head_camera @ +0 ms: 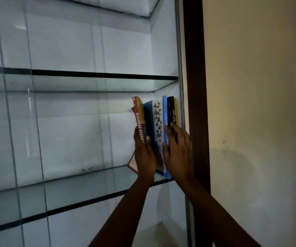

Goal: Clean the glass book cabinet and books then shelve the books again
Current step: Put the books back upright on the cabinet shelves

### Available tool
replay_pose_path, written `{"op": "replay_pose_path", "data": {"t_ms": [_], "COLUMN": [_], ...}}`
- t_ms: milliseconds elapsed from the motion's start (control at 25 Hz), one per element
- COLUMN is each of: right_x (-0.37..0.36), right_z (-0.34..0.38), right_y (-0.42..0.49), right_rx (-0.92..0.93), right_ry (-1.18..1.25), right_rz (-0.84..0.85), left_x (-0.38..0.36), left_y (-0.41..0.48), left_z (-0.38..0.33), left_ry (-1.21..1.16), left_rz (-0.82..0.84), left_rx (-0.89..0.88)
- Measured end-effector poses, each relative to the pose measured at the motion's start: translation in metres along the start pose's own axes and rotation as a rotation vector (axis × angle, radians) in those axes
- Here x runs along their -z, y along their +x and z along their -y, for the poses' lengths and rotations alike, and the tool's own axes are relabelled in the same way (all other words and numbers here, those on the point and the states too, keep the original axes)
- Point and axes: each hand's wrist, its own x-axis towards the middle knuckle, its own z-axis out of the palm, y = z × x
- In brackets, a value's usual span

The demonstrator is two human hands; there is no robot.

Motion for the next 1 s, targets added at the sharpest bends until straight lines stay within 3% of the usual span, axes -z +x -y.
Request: {"op": "replay_pose_path", "data": {"t_ms": [160,280,480,640,760,880,1000], "right_x": [-0.010,-0.016,-0.010,0.004,0.024,0.038,0.055], "right_z": [-0.004,-0.012,-0.012,-0.018,-0.011,-0.007,-0.003], "right_y": [-0.055,-0.085,-0.085,-0.073,-0.063,-0.058,-0.061], "right_rx": [-0.096,-0.165,-0.052,-0.079,-0.135,-0.224,-0.355], "right_ry": [0.250,0.500,0.252,0.201,0.249,0.351,0.532], "right_rz": [0.152,0.131,0.156,0.326,0.401,0.496,0.504], "left_x": [-0.009,-0.012,-0.017,-0.023,-0.030,-0.027,-0.004], "left_y": [0.005,0.012,0.014,0.018,0.015,0.016,0.007], "left_z": [0.022,0.034,0.028,0.035,0.034,0.015,-0.007], "left_ry": [-0.028,0.002,0.054,-0.232,-0.274,-0.276,-0.081], "left_rz": [0.133,0.226,0.298,0.331,0.326,0.353,0.459], "left_rx": [-0.004,0.003,0.111,0.344,0.475,0.380,0.256]}}
